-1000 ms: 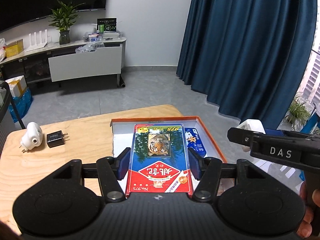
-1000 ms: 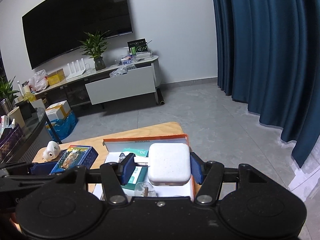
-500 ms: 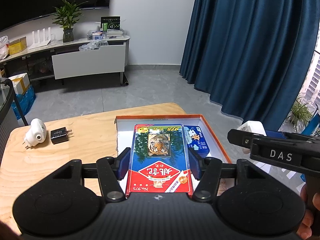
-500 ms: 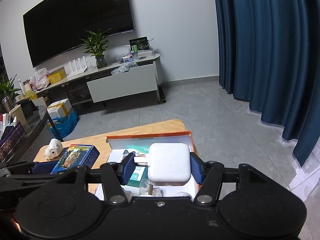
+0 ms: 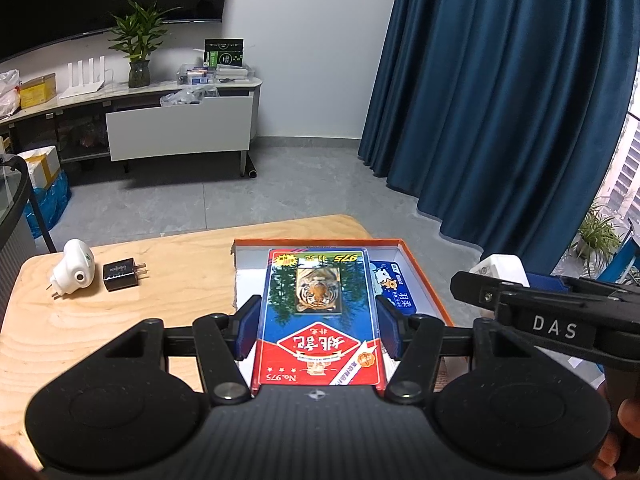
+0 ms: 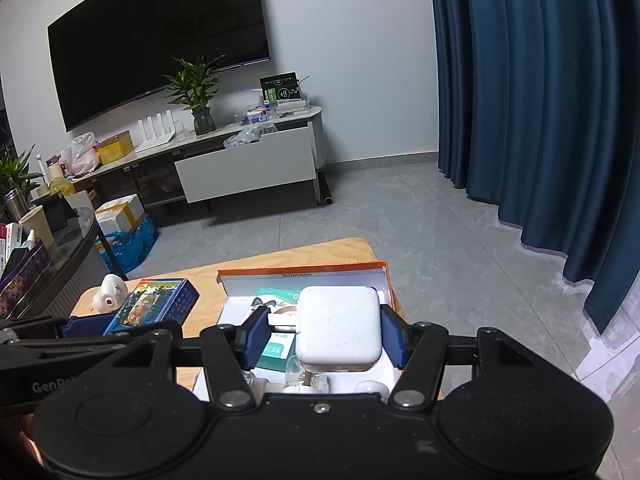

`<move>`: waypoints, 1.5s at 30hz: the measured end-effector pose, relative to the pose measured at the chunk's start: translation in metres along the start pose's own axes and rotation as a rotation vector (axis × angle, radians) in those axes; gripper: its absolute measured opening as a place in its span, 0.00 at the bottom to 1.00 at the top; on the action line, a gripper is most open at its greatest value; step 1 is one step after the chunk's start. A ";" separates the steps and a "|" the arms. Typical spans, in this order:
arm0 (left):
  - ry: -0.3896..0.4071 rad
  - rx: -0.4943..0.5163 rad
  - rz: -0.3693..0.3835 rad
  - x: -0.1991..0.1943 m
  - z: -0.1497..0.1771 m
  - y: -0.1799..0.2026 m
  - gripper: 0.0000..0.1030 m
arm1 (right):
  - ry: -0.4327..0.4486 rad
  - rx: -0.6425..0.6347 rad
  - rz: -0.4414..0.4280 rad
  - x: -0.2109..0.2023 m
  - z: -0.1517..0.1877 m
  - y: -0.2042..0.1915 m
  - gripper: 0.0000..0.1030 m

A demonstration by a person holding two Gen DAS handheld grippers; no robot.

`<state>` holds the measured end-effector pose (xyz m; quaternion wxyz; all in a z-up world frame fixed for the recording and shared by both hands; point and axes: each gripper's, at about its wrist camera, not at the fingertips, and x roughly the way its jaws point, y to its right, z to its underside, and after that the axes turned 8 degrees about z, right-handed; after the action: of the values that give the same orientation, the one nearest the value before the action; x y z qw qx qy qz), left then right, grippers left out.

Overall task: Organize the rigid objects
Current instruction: 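Hold the card box and white cube above the white box, lowering slowly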

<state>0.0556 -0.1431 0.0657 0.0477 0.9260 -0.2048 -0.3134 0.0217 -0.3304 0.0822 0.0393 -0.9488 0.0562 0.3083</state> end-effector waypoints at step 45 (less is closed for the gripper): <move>0.026 -0.015 -0.010 -0.012 0.000 -0.003 0.58 | 0.011 -0.009 -0.012 -0.014 -0.003 -0.002 0.67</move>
<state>0.0484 -0.1360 0.0720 0.0560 0.9307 -0.1972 -0.3030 0.0121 -0.3279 0.0929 0.0365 -0.9510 0.0490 0.3032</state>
